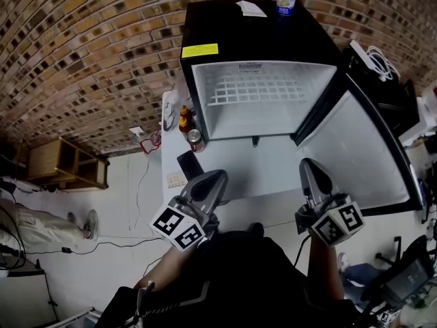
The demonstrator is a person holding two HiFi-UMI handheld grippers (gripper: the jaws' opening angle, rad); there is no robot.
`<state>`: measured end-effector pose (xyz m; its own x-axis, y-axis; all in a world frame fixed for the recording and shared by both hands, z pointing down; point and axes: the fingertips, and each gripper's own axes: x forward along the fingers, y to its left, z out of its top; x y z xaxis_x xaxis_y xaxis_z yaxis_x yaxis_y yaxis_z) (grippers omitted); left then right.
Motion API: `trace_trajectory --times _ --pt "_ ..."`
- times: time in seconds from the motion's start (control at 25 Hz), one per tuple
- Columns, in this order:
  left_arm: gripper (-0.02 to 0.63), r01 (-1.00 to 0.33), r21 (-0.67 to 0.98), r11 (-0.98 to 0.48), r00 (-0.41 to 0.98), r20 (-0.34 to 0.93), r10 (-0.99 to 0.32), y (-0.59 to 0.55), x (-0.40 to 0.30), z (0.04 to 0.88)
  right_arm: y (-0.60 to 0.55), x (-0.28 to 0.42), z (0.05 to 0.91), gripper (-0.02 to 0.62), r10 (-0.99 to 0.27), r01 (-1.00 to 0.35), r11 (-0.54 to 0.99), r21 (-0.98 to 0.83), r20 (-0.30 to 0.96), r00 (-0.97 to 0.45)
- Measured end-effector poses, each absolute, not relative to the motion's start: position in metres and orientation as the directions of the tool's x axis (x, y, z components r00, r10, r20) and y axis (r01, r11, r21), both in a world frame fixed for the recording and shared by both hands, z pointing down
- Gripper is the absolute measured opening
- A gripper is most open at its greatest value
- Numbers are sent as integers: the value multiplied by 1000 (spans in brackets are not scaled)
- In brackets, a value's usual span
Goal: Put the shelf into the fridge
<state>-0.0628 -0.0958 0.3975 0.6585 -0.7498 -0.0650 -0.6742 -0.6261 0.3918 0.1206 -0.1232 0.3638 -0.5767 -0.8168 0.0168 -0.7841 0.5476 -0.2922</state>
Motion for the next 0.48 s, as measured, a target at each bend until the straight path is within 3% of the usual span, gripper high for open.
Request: trace_trajectory --times 0.48 --pt "-6 -707 370 -603 620 -87 -780 -94 -68 384 -127 117 359 6 -793 -744 576 -339 -12 -609"
